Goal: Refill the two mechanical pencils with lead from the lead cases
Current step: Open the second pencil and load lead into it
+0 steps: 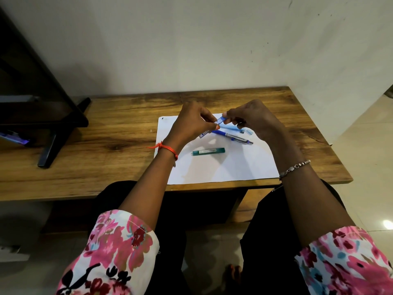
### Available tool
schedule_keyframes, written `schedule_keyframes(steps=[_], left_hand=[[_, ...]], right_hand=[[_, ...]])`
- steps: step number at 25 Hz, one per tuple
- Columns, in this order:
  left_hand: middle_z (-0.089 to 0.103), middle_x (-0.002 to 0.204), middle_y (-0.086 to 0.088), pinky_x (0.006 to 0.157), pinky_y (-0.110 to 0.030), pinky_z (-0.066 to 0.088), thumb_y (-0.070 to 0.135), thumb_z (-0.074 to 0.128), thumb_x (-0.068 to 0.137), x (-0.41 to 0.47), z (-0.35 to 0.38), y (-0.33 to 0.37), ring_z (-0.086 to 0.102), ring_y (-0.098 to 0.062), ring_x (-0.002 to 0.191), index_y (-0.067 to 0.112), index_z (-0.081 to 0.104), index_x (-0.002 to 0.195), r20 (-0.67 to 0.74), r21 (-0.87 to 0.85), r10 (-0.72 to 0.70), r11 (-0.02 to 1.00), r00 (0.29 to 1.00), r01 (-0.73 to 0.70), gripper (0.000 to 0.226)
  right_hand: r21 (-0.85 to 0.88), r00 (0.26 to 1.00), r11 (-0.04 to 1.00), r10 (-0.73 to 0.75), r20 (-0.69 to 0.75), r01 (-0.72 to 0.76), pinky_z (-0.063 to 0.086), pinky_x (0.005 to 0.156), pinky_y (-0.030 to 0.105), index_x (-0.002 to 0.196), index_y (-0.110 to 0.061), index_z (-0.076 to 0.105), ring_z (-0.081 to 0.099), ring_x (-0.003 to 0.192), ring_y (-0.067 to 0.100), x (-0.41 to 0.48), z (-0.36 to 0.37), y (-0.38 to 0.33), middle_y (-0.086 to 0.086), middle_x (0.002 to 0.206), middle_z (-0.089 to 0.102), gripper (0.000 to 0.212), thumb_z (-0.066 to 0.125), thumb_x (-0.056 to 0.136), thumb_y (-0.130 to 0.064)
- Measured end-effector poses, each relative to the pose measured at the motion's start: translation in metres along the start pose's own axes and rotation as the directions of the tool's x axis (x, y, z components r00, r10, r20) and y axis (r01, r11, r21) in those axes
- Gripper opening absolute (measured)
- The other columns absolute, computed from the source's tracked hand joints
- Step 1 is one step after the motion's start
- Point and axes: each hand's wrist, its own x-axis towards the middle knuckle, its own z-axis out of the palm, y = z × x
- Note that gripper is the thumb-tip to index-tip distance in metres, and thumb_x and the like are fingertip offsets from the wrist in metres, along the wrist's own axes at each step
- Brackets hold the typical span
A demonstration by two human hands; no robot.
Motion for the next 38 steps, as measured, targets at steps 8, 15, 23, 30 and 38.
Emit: schedule_keyframes(steps=[8, 15, 23, 30, 38], left_hand=[[0.068, 0.068, -0.004, 0.065, -0.029, 0.045, 0.010, 0.075, 0.071, -0.001, -0.003, -0.004, 0.058, -0.012, 0.063, 0.006, 0.075, 0.086, 0.006, -0.018, -0.010, 1.000, 1.000, 0.010, 0.016], [0.073, 0.088, 0.001, 0.072, -0.032, 0.050, 0.021, 0.072, 0.074, 0.004, -0.001, -0.010, 0.061, -0.011, 0.071, 0.016, 0.075, 0.088, -0.027, 0.012, 0.054, 0.998, 0.998, -0.054, 0.015], [0.063, 0.097, 0.005, 0.066, -0.025, 0.035, 0.023, 0.065, 0.083, 0.006, 0.000, -0.011, 0.046, -0.010, 0.084, 0.020, 0.071, 0.101, -0.017, 0.245, 0.263, 0.936, 0.965, -0.251, 0.020], [0.065, 0.104, 0.001, 0.068, -0.023, 0.033, 0.018, 0.062, 0.085, 0.008, -0.001, -0.016, 0.041, -0.007, 0.086, 0.019, 0.070, 0.103, -0.022, 0.274, 0.313, 0.915, 0.950, -0.295, 0.019], [0.068, 0.099, -0.004, 0.078, -0.036, 0.049, 0.014, 0.066, 0.081, 0.007, -0.002, -0.016, 0.056, -0.016, 0.086, 0.012, 0.071, 0.095, -0.069, 0.122, 0.242, 0.965, 0.968, -0.232, 0.015]], right_hand=[[0.205, 0.995, 0.974, 0.103, -0.001, -0.101, 0.054, 0.054, 0.021, 0.073, -0.001, 0.064, 0.061, 0.057, 0.016, 0.001, -0.009, -0.001, 0.015, 0.075, 0.066, 0.017, 0.057, 0.087, -0.006], [0.322, 0.960, 0.913, 0.189, 0.208, -0.250, 0.056, 0.058, 0.020, 0.093, 0.010, 0.065, 0.066, 0.061, 0.015, 0.001, -0.002, -0.002, 0.016, 0.078, 0.065, 0.012, 0.055, 0.087, 0.004], [0.464, 0.930, 0.809, 0.273, 0.248, -0.361, 0.058, 0.059, 0.021, 0.088, 0.012, 0.062, 0.070, 0.057, 0.016, 0.002, 0.001, 0.002, 0.019, 0.085, 0.065, 0.010, 0.052, 0.087, 0.012], [0.518, 0.912, 0.752, 0.312, 0.267, -0.409, 0.059, 0.059, 0.021, 0.088, 0.011, 0.061, 0.069, 0.055, 0.015, 0.003, 0.004, 0.003, 0.017, 0.084, 0.064, 0.012, 0.049, 0.089, 0.011], [0.484, 0.915, 0.779, 0.310, 0.258, -0.400, 0.059, 0.058, 0.021, 0.087, 0.010, 0.060, 0.067, 0.052, 0.014, 0.002, 0.005, 0.000, 0.016, 0.072, 0.065, 0.010, 0.051, 0.090, 0.007]])
